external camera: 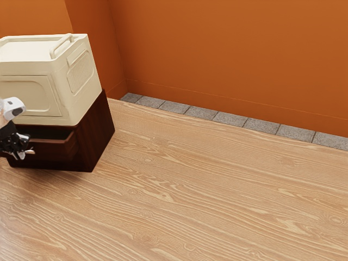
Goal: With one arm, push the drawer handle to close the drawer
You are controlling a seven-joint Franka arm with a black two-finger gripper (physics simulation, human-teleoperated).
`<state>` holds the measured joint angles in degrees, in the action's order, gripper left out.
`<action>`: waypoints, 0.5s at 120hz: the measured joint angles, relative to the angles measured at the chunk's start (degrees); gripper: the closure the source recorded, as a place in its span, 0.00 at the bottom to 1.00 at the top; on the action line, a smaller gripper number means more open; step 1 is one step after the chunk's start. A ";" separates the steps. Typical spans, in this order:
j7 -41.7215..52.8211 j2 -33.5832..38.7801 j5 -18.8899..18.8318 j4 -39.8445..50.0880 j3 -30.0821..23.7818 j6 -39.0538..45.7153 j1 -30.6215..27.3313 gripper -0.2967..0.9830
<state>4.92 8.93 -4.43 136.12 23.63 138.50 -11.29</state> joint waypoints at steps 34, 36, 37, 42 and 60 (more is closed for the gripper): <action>2.81 -5.79 3.25 -5.90 -0.68 2.93 -0.02 0.76; 3.00 -6.04 3.56 -6.11 -0.70 3.05 -0.04 0.76; 3.10 -6.14 3.70 -6.20 -0.71 3.10 -0.06 0.76; 3.55 -6.52 4.31 -6.52 -0.75 3.36 -0.09 0.76; 4.95 -7.24 5.39 -7.02 -0.78 4.31 -0.11 0.76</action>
<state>9.87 1.70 0.96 129.10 22.85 142.81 -11.39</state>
